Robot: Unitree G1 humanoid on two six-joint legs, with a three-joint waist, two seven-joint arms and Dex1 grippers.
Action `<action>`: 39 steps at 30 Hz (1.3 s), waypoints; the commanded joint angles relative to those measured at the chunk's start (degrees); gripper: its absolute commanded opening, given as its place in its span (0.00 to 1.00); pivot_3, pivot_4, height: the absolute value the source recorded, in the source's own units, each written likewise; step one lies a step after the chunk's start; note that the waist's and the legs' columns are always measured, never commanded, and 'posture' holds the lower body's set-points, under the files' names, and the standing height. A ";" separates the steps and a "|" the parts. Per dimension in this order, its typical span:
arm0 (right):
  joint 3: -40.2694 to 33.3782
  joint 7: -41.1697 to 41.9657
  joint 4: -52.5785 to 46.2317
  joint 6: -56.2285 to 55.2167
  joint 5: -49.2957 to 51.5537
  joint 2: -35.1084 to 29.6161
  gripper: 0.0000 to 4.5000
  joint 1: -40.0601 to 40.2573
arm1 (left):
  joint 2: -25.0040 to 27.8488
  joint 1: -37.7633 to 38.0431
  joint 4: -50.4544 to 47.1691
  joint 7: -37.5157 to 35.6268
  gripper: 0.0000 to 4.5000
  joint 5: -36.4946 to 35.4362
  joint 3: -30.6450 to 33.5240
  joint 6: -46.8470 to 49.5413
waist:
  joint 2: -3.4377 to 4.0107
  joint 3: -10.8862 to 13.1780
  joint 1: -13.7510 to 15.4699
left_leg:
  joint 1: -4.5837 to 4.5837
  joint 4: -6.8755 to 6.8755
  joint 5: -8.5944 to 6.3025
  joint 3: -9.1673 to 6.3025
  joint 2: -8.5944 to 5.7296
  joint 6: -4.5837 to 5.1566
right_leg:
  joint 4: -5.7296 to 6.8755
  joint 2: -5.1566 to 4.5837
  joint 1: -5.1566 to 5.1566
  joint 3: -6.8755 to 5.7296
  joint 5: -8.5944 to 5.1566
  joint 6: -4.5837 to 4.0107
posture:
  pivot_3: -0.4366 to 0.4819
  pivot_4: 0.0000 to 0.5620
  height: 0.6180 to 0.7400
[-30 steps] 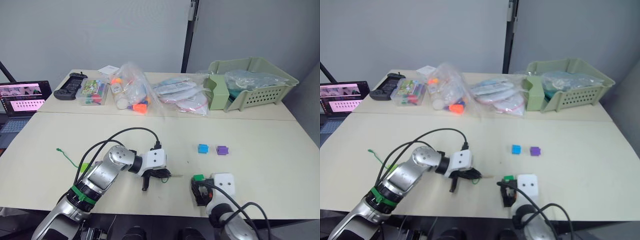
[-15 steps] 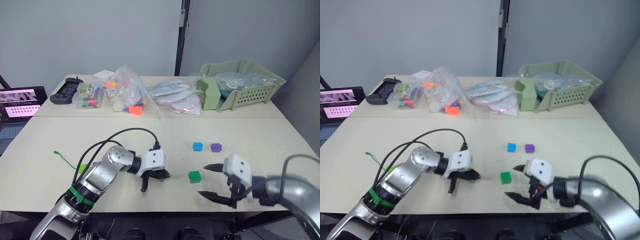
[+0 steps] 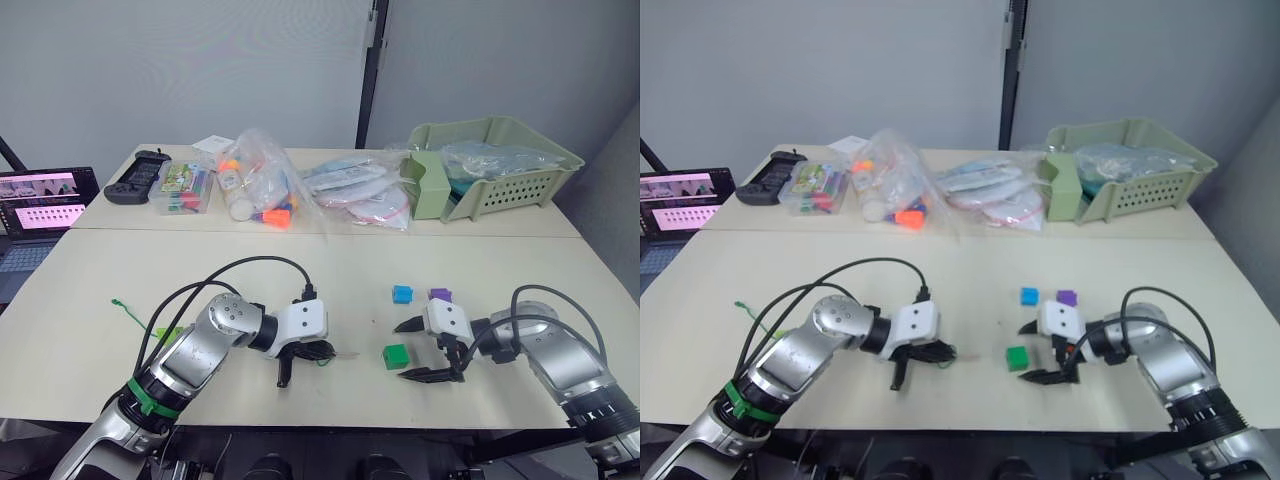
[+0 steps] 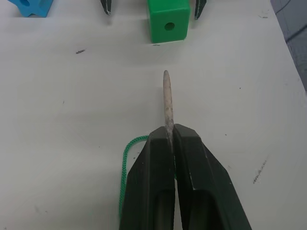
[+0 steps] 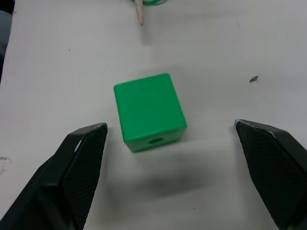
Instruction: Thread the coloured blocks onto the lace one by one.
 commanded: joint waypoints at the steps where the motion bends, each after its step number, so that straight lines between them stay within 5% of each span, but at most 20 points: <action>1: -0.88 0.79 -0.55 -1.75 -0.06 0.34 0.68 -0.18 | 0.40 -0.71 -2.24 0.48 0.00 -0.73 1.10 0.18 | 0.00 0.00 0.00 | 0.00 0.00 0.00 0.00 0.01 0.00 | 0.00 0.00 -0.01 0.00 0.00 0.00 | 0.48 0.27 1.00; 7: -2.16 -0.22 -1.54 -0.41 0.88 1.44 0.26 -0.02 | 0.51 -1.43 -2.21 0.31 0.00 -0.88 0.80 0.18 | 0.01 0.00 0.03 | 0.00 0.00 0.00 -0.01 0.00 0.00 | 0.01 0.00 -0.01 0.01 0.01 -0.01 | 0.48 0.27 1.00; 39: 1.59 -4.08 -9.45 6.00 -2.97 3.75 0.26 0.05 | -1.21 -6.75 -3.01 2.73 0.00 1.92 -5.76 7.01 | 0.01 -0.01 0.01 | -0.01 0.00 0.00 -0.02 -0.03 0.00 | 0.02 0.03 -0.03 0.01 0.01 -0.01 | 0.48 0.27 1.00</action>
